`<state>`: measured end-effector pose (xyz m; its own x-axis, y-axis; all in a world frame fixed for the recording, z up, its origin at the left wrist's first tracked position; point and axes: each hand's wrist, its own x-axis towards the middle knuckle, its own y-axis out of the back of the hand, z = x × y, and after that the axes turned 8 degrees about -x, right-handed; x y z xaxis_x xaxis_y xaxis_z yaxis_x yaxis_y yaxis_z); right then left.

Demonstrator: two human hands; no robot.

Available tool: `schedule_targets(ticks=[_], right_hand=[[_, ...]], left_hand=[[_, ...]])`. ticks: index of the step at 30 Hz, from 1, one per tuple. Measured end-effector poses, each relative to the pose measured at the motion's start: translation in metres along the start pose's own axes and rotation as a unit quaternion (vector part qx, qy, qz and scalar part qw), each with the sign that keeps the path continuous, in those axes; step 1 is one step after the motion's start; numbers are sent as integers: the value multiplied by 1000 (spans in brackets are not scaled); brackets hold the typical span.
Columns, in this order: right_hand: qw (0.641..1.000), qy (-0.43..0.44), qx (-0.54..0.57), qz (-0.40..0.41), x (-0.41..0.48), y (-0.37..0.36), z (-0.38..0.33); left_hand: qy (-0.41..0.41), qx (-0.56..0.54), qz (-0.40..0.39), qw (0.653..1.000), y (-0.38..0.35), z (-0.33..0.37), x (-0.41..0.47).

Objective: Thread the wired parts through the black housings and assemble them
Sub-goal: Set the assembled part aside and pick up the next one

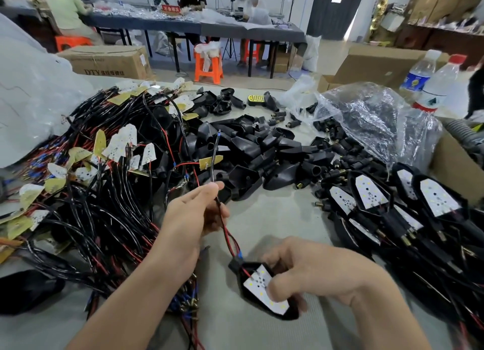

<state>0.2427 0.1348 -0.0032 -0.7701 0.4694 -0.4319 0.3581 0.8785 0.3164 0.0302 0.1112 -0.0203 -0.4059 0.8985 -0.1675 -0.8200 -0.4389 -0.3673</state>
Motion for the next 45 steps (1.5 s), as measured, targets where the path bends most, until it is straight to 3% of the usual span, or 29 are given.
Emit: schedule_targets(ticks=[3, 6, 9, 11, 13, 14, 16, 18, 22, 26, 30, 33, 35, 37, 38, 42, 45], right_hand=[[1000, -11, -4, -1, -5, 3, 3], [988, -21, 38, 147, 5, 2, 3], [942, -31, -144, 301, 13, -1, -1], [908, -27, -192, 371, 17, -7, -2], [882, 10, -129, 454, 24, -10, -5], [874, 38, -43, 483, 29, -8, -7], [858, 98, 187, 469, 37, -5, -14], [829, 120, 325, 438, 41, 1, -12], [782, 130, 421, 442, 40, 13, 0], [747, 158, 452, 461, 39, 20, 2], [658, 205, 518, 506, 33, 40, 1], [629, 249, 549, 491, 26, 51, 2], [630, 270, 570, 453, 23, 52, 2], [650, 257, 582, 416, 19, 50, 2], [678, 233, 578, 390, 18, 48, 3], [844, 134, 449, 262, 27, 21, -8], [880, 137, 393, 228, 36, 1, -24]], left_hand=[[-42, 57, -13, 997, 2, 0, -3], [-108, 126, -10, 986, 3, 0, -4], [-146, 193, -14, 970, 4, -3, -6], [-165, 211, -25, 963, 6, -4, -11], [-177, 231, -37, 956, 7, -3, -15], [-180, 240, -45, 953, 8, -2, -16], [-183, 258, -70, 946, 11, -2, -18], [-179, 273, -105, 939, 14, -1, -19], [-146, 273, -188, 932, 17, 2, -22], [-130, 305, -203, 921, 16, 7, -21], [-27, 277, -301, 912, 16, 14, -20], [26, 228, -389, 892, 20, 21, -18], [63, 154, -445, 880, 23, 24, -19], [89, 77, -422, 899, 24, 25, -19], [92, 55, -387, 916, 23, 23, -19], [91, 28, -288, 953, 18, 14, -16], [75, 6, -259, 963, 12, 12, -18]])
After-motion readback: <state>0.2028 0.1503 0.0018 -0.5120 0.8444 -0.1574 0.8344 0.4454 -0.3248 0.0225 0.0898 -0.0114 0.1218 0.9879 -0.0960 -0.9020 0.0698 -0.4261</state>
